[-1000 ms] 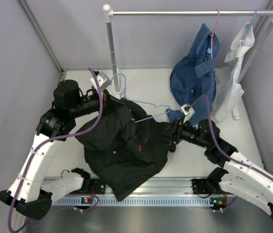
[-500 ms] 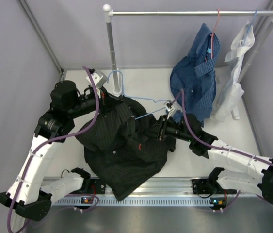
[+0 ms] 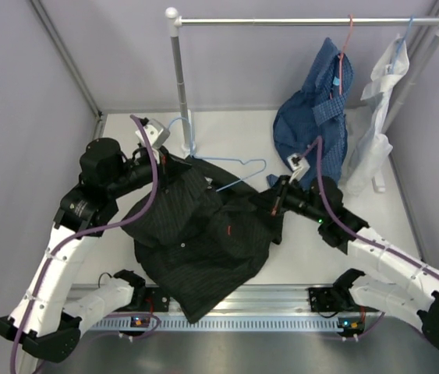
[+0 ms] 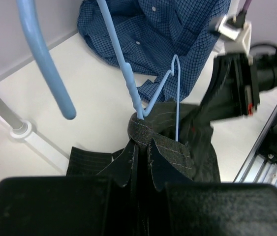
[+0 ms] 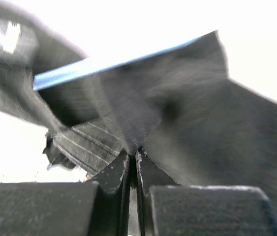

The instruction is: Place the shirt on the hanger

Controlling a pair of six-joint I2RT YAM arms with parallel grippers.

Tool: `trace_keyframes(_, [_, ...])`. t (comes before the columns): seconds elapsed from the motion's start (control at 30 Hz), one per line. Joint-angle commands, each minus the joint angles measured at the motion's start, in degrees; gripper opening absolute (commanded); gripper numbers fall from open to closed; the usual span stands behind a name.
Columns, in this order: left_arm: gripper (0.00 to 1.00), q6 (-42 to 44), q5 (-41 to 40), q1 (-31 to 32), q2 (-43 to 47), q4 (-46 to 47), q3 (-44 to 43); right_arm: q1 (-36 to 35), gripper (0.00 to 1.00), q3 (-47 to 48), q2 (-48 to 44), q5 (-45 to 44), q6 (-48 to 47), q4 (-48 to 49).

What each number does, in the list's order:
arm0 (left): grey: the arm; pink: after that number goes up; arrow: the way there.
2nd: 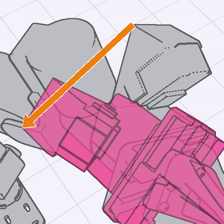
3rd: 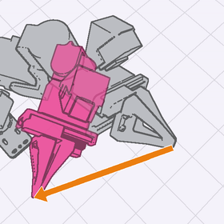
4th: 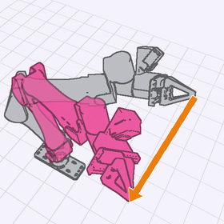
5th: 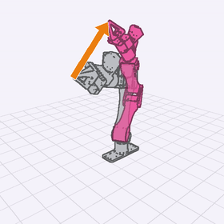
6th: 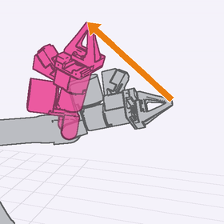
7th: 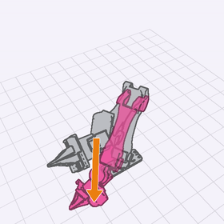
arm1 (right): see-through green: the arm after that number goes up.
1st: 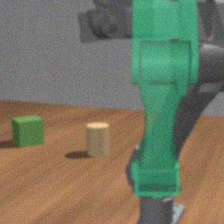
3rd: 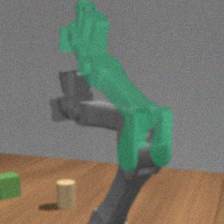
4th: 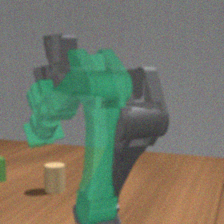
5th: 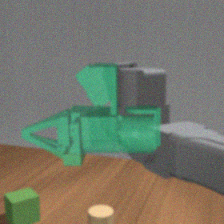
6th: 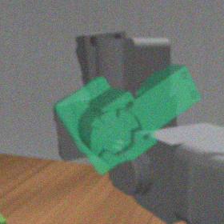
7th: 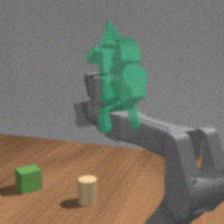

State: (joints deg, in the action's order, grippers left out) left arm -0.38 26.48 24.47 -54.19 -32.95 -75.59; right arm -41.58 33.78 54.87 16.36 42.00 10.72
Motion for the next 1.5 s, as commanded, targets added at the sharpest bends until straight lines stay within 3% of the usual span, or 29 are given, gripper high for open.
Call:
trace_keyframes(0.0, [0.00,2.8,-2.4,0.0,3.0,4.0,2.4,11.5,0.00,2.0,-2.5,6.0,-0.3,-8.6])
trace_keyframes(0.07, [0.00,4.1,-2.3,0.1,3.9,4.0,4.1,17.9,0.00,3.5,-2.4,8.9,-1.6,-15.2])
trace_keyframes(0.23, [0.00,5.8,-0.9,0.8,7.7,6.5,9.3,23.9,0.00,12.2,2.1,12.4,-7.7,-28.4])
trace_keyframes(0.37, [0.00,9.3,-6.4,1.4,12.5,6.8,15.2,27.7,0.00,17.3,3.9,10.8,-9.6,-34.8])
trace_keyframes(0.6, [0.00,14.7,-9.1,1.9,18.3,5.4,20.7,28.2,0.00,25.4,8.7,4.0,-15.3,-46.9])
trace_keyframes(0.93, [0.00,16.6,-8.7,6.9,9.3,2.7,17.7,24.6,0.00,36.7,13.9,2.0,-20.3,-51.2])
trace_keyframes(1.03, [0.00,13.1,-10.8,7.6,5.2,2.4,14.8,21.5,0.00,37.5,13.3,6.3,-19.8,-48.3])
trace_keyframes(1.17, [0.00,3.2,-20.0,7.6,-3.5,3.5,5.0,16.4,0.00,32.1,8.8,11.9,-15.5,-38.3])
trace_keyframes(1.3, [0.00,-4.3,-20.3,8.1,-8.4,5.3,-1.1,13.5,0.00,21.5,2.8,15.9,2.0,-10.7])
trace_keyframes(1.47, [0.00,-9.1,-20.3,8.2,-8.8,14.7,-1.1,7.0,0.00,18.1,1.6,15.5,9.9,4.3])
